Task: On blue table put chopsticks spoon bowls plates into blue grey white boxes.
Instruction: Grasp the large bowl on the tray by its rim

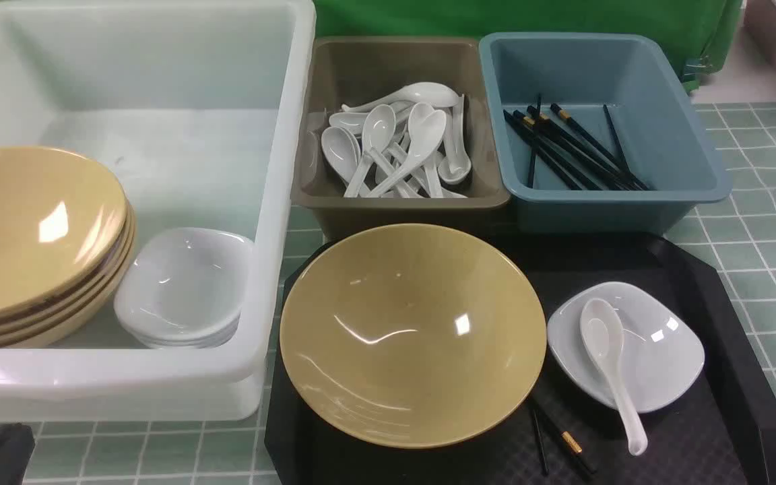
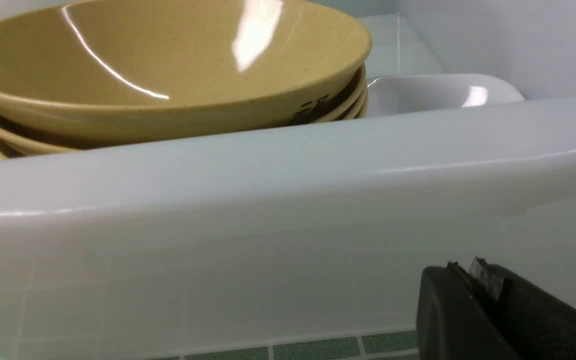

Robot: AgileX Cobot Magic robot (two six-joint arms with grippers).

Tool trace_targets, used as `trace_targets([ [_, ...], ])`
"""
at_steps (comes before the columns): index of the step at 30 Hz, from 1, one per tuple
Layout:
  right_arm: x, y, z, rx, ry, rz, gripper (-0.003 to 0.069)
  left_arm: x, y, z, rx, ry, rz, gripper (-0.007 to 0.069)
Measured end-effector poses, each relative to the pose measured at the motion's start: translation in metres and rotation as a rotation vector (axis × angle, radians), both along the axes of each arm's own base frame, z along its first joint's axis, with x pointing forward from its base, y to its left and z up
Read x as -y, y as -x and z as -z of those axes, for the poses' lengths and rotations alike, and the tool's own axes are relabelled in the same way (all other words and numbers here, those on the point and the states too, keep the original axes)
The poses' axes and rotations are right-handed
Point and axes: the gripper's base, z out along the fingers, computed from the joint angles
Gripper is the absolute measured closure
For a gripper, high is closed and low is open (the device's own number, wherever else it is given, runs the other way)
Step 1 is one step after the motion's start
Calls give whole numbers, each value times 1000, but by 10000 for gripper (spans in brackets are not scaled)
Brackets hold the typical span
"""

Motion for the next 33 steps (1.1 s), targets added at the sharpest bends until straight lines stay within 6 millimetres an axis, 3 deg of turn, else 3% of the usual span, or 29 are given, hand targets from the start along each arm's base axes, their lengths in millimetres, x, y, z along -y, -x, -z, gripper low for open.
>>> trace_targets([
  [33, 0, 0, 0, 0, 0, 0, 592, 0, 0, 0, 0, 7, -2, 620],
])
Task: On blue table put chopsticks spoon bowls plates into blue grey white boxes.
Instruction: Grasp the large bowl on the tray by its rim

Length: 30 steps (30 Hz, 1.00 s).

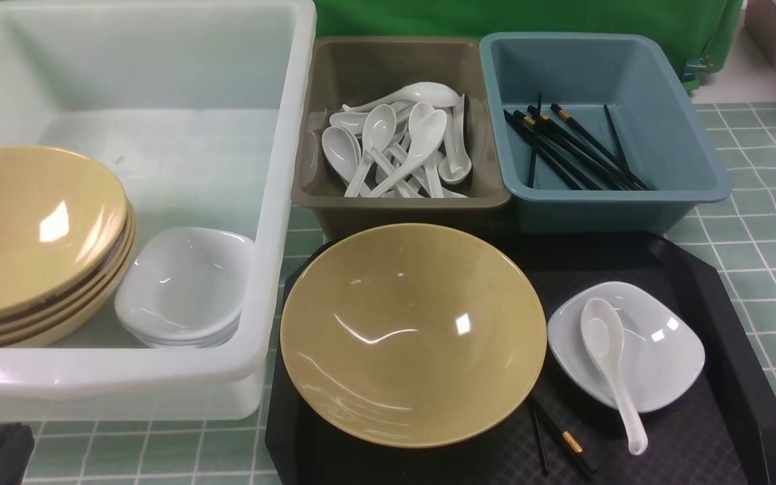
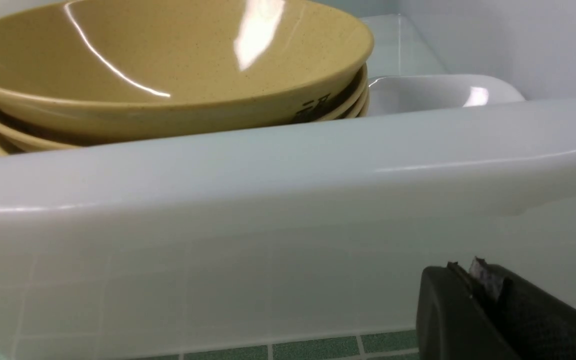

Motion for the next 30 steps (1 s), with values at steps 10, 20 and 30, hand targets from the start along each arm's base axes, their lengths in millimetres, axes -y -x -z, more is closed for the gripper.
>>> trace_targets([
  [10, 0, 0, 0, 0, 0, 0, 586, 0, 0, 0, 2, -5, 0, 620],
  [20, -1, -3, -19, 223, 2, -7, 578, 2, -3, -28, 327, -2, 21, 620],
  [30, -3, 22, -85, 1022, -43, -45, 565, 5, 18, -81, 960, 34, 64, 620],
])
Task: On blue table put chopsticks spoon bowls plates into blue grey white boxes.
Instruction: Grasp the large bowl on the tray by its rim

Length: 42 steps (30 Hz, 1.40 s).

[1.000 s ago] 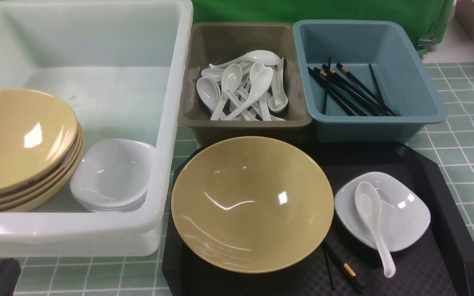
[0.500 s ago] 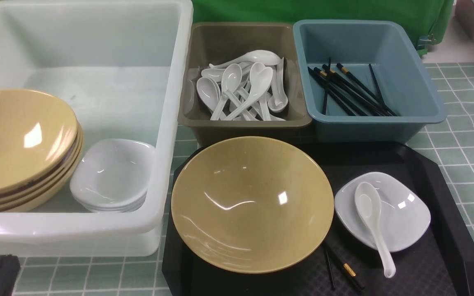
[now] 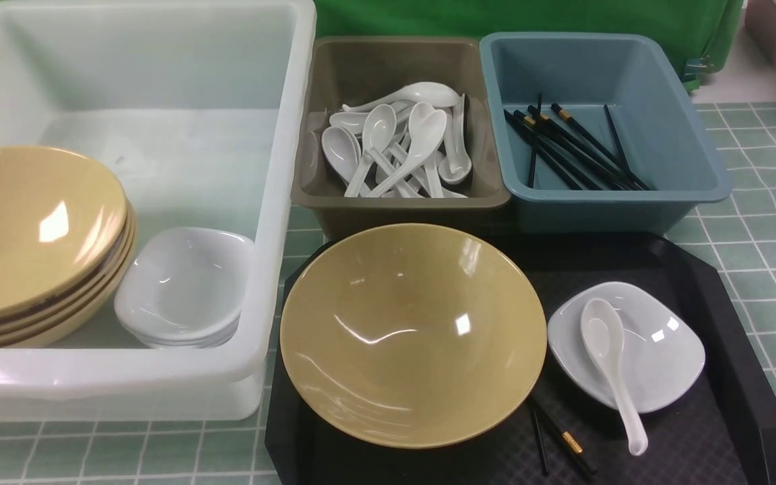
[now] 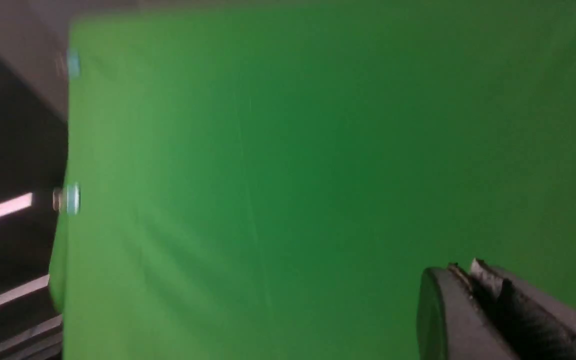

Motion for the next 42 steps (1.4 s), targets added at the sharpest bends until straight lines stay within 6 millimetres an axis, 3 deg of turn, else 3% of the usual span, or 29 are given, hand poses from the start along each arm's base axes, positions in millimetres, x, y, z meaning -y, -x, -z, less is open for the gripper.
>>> trace_targets([
  [2, 2, 7, -7, 103, -100, -80, 561, 0, 4, -4, 56, 68, 60, 620],
  [7, 4, 6, -14, 72, -252, -200, 559, -1, 8, -16, 84, 186, 159, 620],
  [11, 3, 14, -71, 30, -238, -184, 559, -4, 22, -77, 102, 219, 160, 620],
  [12, 3, 14, -86, -7, -223, -165, 559, -4, 25, -95, 95, 203, 141, 620],
  [13, 3, 13, -88, -32, -222, -160, 559, -4, 23, -97, 74, 202, 136, 620],
  [14, 3, 11, -108, -94, -211, -145, 559, -4, 22, -113, 53, 181, 113, 620],
  [16, 2, -1, -131, -291, -210, -124, 558, -4, 7, -130, -22, 151, 79, 620],
  [18, 1, -18, -135, -525, -190, -90, 557, -3, -19, -137, -116, 143, 65, 620],
  [22, 0, -52, -105, -955, -78, -21, 553, 1, -68, -130, -413, 243, 112, 620],
  [25, -2, -73, -64, -1348, 69, -18, 553, 8, -94, -134, -706, 326, 157, 620],
  [29, -10, -84, -33, -1595, 169, -141, 584, 24, -119, -136, -1009, 246, 168, 620],
  [35, -30, -96, -3, -1689, 224, -411, 623, 74, -158, -143, -1297, -48, 317, 620],
  [42, -46, -107, 20, -1678, 319, -514, 623, 161, -211, -100, -1632, -422, 513, 620],
])
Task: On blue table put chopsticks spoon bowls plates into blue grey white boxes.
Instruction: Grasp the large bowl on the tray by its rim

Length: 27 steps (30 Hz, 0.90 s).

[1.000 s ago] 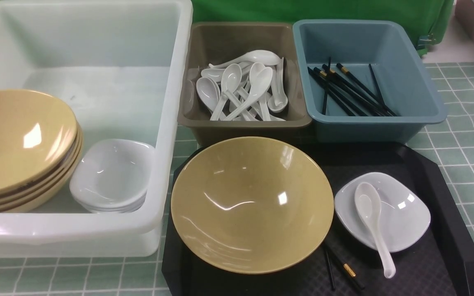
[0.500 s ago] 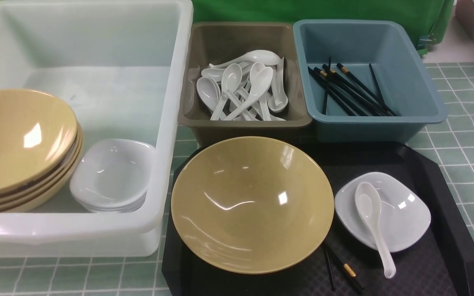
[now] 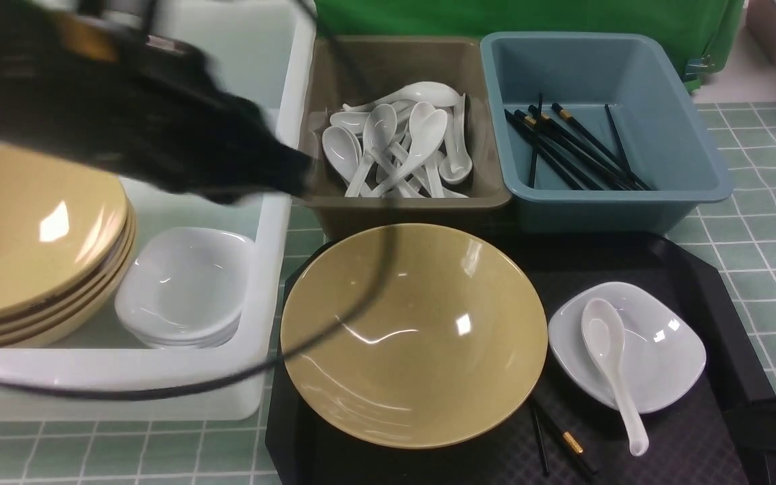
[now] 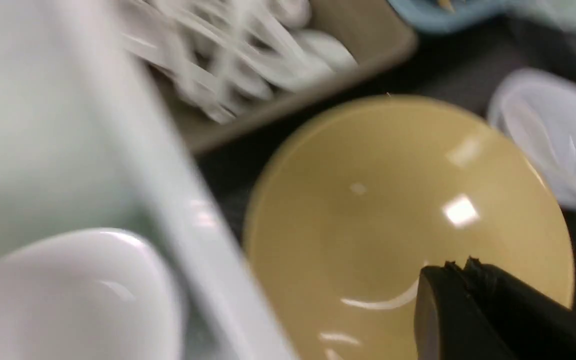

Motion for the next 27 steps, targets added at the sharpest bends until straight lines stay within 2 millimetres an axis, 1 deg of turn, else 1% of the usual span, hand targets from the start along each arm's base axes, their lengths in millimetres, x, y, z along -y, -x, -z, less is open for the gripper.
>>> trace_targets([
  [2, -5, -2, 9, -27, 9, -33, 623, 22, -14, 19, -62, -41, 45, 620],
  [4, -9, -3, 16, -53, 18, -58, 623, 41, -22, 34, -104, -65, 79, 620],
  [7, -15, -6, 22, -85, 26, -94, 622, 72, -36, 71, -184, -124, 130, 620],
  [8, -17, -7, 24, -94, 26, -102, 622, 79, -37, 78, -196, -134, 143, 620],
  [11, -19, -9, 26, -101, 31, -109, 622, 105, -42, 116, -254, -192, 189, 620],
  [13, -18, -10, 26, -91, 32, -101, 622, 118, -41, 134, -257, -213, 214, 620],
  [14, -18, -11, 26, -87, 30, -98, 622, 123, -40, 139, -256, -214, 221, 620],
  [17, -19, -11, 26, -85, 23, -93, 621, 138, -34, 151, -280, -181, 240, 620],
  [22, -19, -12, 25, -79, 20, -89, 619, 156, -22, 156, -334, -91, 295, 620],
  [25, -19, -12, 25, -78, 20, -88, 617, 166, -15, 151, -357, -26, 350, 620],
  [27, -19, -12, 25, -78, 20, -88, 616, 169, -18, 137, -354, -1, 379, 620],
])
